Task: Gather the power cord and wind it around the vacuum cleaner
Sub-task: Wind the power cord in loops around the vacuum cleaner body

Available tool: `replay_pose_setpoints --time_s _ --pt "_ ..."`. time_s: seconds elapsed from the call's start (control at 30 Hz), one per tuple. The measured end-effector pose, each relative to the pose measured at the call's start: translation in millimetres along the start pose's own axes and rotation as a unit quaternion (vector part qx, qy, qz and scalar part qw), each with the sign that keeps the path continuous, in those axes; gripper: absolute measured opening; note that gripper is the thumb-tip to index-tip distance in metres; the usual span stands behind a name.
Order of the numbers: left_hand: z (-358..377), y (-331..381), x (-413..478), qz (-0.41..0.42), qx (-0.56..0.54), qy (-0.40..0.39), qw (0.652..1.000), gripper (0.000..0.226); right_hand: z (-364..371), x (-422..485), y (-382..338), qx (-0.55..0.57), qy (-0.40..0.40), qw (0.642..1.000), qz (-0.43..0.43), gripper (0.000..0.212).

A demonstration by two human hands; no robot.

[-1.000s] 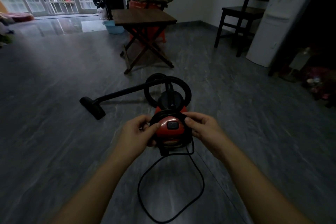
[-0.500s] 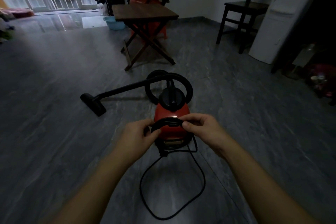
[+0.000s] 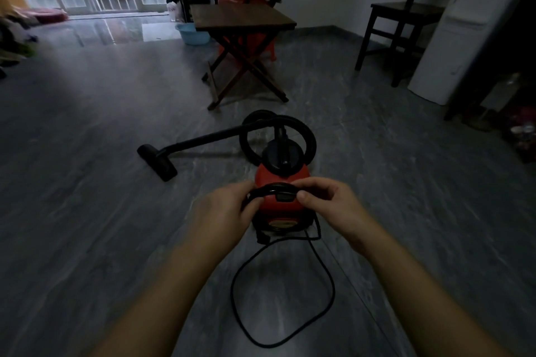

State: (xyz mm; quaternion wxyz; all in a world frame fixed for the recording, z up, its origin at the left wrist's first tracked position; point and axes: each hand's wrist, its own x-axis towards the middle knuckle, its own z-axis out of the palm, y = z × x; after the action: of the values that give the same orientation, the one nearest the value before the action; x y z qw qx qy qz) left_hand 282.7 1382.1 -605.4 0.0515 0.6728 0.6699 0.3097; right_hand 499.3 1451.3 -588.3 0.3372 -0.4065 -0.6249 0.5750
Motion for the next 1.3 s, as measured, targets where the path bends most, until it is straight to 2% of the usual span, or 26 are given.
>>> replay_pose_setpoints --time_s 0.13,0.3,0.47,0.67,0.87,0.97,1.3 --pt "0.5 -1.1 -0.3 -0.021 -0.03 0.014 0.999 0.009 -0.3 0.8 5.7 -0.027 0.008 1.0 -0.005 0.017" --pt "0.2 -3.9 0.9 -0.098 -0.125 0.032 0.987 0.009 -1.4 6.9 17.2 -0.036 0.031 0.999 -0.023 0.016" --pt "-3.5 4.7 3.4 -0.179 -0.282 0.03 0.942 0.009 -2.4 11.1 24.4 -0.053 0.037 0.998 -0.027 0.017" --pt "-7.2 7.8 7.5 -0.224 -0.382 0.01 0.896 0.016 -5.7 15.9 34.8 -0.119 0.057 0.991 -0.011 0.018" --pt "-9.9 9.6 9.5 -0.275 -0.458 0.014 0.845 0.021 -10.4 17.1 42.2 -0.154 0.093 0.984 0.014 0.013" --pt "-9.4 8.8 9.9 -0.285 -0.473 0.019 0.833 0.024 -12.3 16.0 38.2 -0.143 0.107 0.984 0.009 0.015" --pt "-8.8 7.8 10.9 -0.328 -0.514 0.046 0.791 0.019 -4.1 16.4 35.6 -0.067 0.054 0.996 0.032 0.013"
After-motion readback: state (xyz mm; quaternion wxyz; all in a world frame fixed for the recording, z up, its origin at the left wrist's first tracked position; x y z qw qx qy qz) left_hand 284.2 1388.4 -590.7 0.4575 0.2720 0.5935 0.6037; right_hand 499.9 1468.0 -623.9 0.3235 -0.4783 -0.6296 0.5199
